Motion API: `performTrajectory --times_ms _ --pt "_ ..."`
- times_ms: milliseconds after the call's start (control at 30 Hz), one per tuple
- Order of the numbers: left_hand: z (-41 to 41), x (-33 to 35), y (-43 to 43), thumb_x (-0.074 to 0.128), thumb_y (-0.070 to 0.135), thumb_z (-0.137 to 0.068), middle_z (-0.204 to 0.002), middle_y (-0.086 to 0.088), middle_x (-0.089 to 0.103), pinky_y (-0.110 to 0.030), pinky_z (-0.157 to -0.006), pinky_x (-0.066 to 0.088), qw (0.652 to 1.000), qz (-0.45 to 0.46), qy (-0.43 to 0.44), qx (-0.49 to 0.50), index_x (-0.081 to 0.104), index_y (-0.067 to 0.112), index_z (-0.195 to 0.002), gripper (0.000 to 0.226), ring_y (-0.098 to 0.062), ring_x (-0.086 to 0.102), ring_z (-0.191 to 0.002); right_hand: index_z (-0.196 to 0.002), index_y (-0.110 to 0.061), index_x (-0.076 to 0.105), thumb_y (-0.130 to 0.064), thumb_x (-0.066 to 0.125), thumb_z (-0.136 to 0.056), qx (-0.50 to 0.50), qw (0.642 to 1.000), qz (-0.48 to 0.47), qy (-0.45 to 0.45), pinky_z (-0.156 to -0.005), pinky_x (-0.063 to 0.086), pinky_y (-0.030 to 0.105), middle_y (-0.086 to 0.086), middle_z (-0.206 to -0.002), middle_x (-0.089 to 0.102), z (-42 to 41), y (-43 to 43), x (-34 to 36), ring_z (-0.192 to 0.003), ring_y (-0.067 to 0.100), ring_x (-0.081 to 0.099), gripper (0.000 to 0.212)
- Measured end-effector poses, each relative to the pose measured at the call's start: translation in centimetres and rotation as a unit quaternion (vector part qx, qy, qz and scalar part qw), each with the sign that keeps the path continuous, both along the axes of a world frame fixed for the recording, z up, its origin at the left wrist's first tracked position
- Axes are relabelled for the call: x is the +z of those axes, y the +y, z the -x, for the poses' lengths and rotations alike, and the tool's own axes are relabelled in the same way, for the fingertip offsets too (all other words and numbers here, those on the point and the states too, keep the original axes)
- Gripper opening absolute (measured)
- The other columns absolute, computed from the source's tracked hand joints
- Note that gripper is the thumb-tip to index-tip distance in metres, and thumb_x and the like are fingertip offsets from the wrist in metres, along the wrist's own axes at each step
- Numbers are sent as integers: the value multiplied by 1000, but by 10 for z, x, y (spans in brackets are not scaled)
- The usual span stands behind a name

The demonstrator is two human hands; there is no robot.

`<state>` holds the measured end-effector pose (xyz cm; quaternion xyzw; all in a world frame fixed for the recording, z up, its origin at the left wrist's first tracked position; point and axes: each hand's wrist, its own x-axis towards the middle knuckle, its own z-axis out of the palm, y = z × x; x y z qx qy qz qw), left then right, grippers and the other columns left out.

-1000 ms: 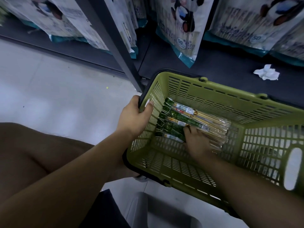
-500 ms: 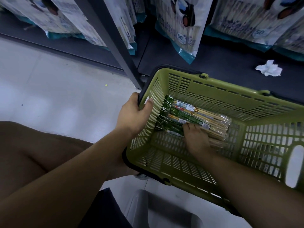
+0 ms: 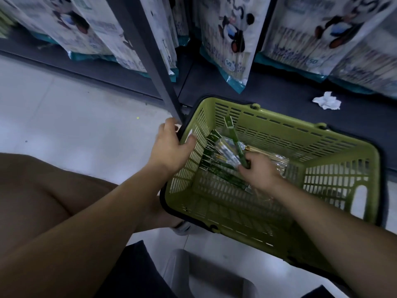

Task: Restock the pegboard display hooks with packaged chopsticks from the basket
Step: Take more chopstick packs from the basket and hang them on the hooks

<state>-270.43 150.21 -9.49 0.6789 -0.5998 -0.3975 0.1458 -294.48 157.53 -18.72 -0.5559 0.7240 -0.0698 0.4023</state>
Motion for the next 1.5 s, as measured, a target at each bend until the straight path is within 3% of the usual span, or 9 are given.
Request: performTrajectory --times_ms 100,267,367,533,600,667,833,1033,1500 --pt "4 17 10 64 25 -96 -126 -7 55 -44 -96 52 988 143 -34 -43 58 11 -130 37 -25 59 -110 -78 -32 66 -27 76 -91 -73 985 40 -151 -57 49 28 -9 -77 72 -13 -9 51 -69 13 68 17" --pt "30 34 26 61 38 -101 -106 10 74 -28 -83 54 956 -106 273 -1 68 28 -116 19 -5 70 -96 -82 -14 73 -26 74 -93 -7 962 79 -263 -52 43 27 4 -68 70 -53 -22 108 -57 10 62 16" --pt "33 36 24 57 26 -105 -122 -11 74 -41 -94 55 907 -163 380 78 66 14 -127 27 -27 70 -114 -65 -15 61 -25 73 -94 11 966 84 -244 -43 29 24 -5 -47 52 -64 -22 112 -41 5 42 33" --pt "33 34 18 56 15 -105 -107 -13 74 -46 -98 55 897 -177 397 73 69 7 -113 17 -29 70 -105 -63 -25 63 -26 74 -94 11 954 52 -294 -45 35 15 -16 -49 58 -62 -22 100 -43 -2 50 33" --pt "33 32 12 55 17 -106 -107 -18 73 -53 -97 56 916 -155 358 88 66 1 -115 21 -34 71 -103 -79 -30 75 -34 78 -89 -14 925 -5 -380 -54 44 16 -14 -66 69 -59 -22 95 -59 -2 60 11" --pt "28 28 5 53 19 -107 -111 -16 75 -50 -90 60 941 -122 304 88 62 6 -115 18 -30 74 -104 -97 -31 76 -50 78 -82 -78 905 -73 -413 -64 50 26 -9 -86 76 -49 -22 74 -74 6 66 25" --pt "22 23 -1 56 12 -105 -94 -14 73 -31 -66 60 960 -93 260 56 47 -4 -124 27 -21 74 -75 -124 -18 65 -40 72 -92 -42 997 -66 6 -87 51 33 6 -123 69 -17 0 -3 -105 24 63 39" --pt "17 19 -8 56 7 -104 -78 -9 65 -29 -58 56 958 -106 264 33 56 -8 -119 21 -18 65 -68 -153 -19 34 -37 79 -84 110 966 -81 219 -97 52 44 13 -149 40 -16 19 -49 -132 34 46 84" --pt "21 3 -8 53 3 -105 -83 -2 69 -34 -73 60 919 -146 353 96 58 1 -121 18 -17 68 -79 -143 -13 39 -8 74 -86 154 960 -40 233 -83 56 40 15 -139 43 -24 26 -65 -117 32 55 68"
